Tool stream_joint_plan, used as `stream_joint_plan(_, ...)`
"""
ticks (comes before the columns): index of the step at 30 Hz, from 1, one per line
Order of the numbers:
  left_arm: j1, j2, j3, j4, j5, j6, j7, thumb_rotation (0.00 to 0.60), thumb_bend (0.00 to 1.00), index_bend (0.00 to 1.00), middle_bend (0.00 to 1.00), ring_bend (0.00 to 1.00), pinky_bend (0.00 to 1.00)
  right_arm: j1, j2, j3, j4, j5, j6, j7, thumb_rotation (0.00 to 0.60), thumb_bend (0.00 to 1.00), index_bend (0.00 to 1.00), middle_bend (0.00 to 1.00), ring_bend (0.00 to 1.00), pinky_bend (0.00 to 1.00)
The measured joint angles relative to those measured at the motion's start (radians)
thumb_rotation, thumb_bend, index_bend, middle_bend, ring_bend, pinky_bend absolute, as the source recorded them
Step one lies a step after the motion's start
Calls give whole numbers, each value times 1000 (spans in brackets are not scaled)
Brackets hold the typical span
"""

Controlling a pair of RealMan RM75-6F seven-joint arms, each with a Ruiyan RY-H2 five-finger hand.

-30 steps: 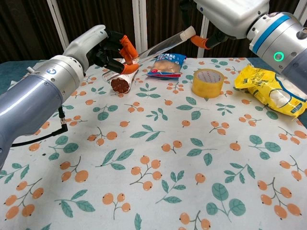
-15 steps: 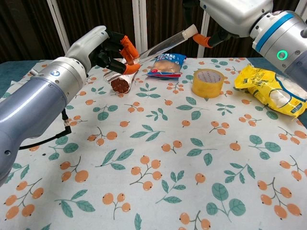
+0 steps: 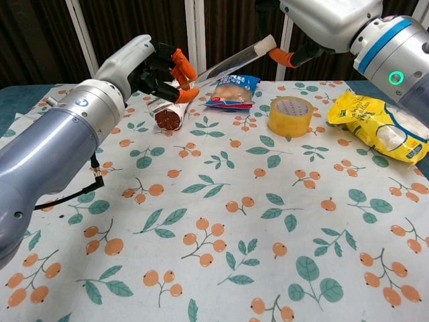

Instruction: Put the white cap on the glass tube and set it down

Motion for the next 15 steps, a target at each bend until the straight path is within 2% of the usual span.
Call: stream_joint_plan(15,-6,-19,-8,9,-1,3,1,600,836,699,688,190,0,-1,1,-3,-5,-3,-2,-2,600,414,695,210,26,14)
